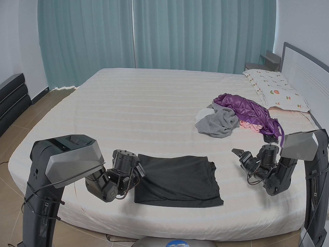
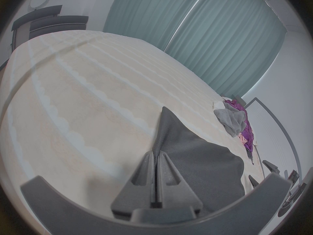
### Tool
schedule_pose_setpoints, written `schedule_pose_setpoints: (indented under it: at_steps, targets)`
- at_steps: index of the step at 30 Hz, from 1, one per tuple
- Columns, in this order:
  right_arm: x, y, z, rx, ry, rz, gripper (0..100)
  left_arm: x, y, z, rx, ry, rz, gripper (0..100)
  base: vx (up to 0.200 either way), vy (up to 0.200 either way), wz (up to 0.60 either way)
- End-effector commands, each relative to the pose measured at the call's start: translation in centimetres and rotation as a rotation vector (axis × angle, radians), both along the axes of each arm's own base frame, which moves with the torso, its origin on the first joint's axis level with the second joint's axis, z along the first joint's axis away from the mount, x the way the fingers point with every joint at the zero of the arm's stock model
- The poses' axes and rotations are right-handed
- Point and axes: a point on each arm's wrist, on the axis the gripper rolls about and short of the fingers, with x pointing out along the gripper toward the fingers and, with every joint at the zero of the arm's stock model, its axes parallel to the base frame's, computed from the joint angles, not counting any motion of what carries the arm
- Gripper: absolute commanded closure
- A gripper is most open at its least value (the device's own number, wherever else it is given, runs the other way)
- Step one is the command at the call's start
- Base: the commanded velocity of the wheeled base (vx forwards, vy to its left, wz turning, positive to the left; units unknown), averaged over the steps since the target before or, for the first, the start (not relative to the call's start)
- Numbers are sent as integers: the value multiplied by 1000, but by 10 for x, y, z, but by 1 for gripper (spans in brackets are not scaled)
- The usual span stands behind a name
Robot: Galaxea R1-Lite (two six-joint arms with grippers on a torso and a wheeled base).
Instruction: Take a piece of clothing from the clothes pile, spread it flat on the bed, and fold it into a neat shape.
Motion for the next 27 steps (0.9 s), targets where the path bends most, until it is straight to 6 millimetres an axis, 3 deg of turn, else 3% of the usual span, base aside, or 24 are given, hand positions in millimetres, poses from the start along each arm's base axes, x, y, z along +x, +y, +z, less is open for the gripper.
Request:
schedule_pose_setpoints:
  at_steps: [1, 27]
  targets:
    - [0, 0, 0, 0, 1, 0, 0, -1, 2, 2, -1, -1, 5, 100, 0, 200, 0]
    - [0, 0, -1, 0, 3, 0, 0, 1, 8, 7, -29, -2, 39, 100, 0, 200, 0]
